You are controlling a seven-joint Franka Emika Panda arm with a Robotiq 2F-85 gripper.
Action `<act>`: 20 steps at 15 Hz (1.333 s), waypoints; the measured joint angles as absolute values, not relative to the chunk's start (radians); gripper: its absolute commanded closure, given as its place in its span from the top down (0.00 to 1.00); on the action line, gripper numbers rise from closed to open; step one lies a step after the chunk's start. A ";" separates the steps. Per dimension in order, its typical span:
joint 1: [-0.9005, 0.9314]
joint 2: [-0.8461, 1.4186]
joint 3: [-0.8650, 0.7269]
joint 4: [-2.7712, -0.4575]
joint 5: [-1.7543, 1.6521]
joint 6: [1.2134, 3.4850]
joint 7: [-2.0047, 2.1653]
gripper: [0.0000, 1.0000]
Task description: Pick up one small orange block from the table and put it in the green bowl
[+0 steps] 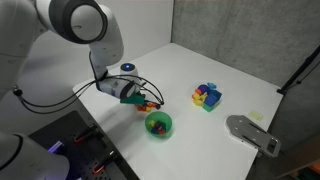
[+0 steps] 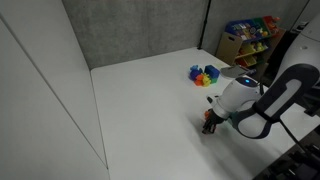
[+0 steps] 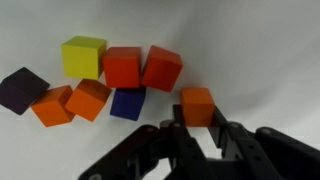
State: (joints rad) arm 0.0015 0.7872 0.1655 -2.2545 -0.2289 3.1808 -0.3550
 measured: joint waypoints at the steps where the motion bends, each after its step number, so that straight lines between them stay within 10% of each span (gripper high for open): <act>1: 0.003 0.780 0.163 -2.252 -0.229 3.181 -0.355 0.10; 20: 0.044 0.484 -0.201 -2.293 -0.227 2.965 -0.153 0.09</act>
State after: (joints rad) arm 0.0438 0.4844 -0.2012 -2.2929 -0.2269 2.9653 -0.1525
